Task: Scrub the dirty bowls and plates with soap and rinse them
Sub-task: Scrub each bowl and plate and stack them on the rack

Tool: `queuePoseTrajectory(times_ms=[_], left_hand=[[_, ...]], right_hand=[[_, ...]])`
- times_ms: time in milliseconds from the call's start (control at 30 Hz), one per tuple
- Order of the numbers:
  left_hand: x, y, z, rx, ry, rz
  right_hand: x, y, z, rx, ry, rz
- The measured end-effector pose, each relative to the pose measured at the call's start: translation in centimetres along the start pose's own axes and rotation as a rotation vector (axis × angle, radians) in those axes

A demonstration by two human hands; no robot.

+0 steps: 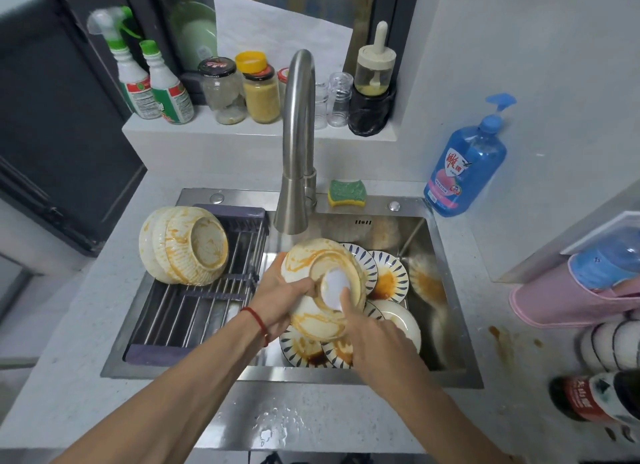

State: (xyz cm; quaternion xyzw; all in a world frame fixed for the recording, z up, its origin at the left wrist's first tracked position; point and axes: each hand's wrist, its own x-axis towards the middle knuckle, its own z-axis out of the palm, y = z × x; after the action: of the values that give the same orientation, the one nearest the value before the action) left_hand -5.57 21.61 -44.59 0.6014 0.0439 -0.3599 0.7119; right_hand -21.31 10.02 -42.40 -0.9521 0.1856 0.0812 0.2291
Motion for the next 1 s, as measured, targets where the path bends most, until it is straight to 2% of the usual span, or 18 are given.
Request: queuePoseTrajectory(times_ms=[133, 267, 333, 433, 567, 733, 800, 867, 1000], left_hand=[[0.1, -0.1, 0.0, 0.038, -0.023, -0.019], [1.1, 0.6, -0.5, 0.054, -0.011, 0.025], [1.3, 0.7, -0.9, 0.090, -0.027, 0.020], [1.1, 0.6, -0.5, 0.258, -0.081, 0.028], [1.1, 0.5, 0.6, 0.566, -0.223, 0.120], [1.4, 2.5, 1.8, 0.945, -0.445, 0.246], [1.4, 3.4, 1.9, 0.962, -0.461, 0.283], [1.2, 4.1, 1.6, 0.901, -0.416, 0.286], [-0.1, 3.6, -0.1, 0.661, -0.317, 0.177]], right_hand=[[2.5, 2.3, -0.3, -0.090, 0.027, 0.073], [0.6, 0.2, 0.9, 0.047, -0.004, -0.043], [-0.5, 1.5, 0.5, 0.010, -0.042, -0.061], [1.7, 4.7, -0.8, 0.025, 0.023, 0.029], [4.5, 5.1, -1.8, 0.385, 0.227, 0.136], [5.5, 4.3, -2.8, 0.584, 0.126, 0.065], [5.4, 4.7, -2.5, 0.628, 0.126, 0.110], [5.3, 5.0, -2.2, 0.786, 0.154, 0.180], [5.2, 4.8, -1.9, 1.052, 0.210, 0.327]])
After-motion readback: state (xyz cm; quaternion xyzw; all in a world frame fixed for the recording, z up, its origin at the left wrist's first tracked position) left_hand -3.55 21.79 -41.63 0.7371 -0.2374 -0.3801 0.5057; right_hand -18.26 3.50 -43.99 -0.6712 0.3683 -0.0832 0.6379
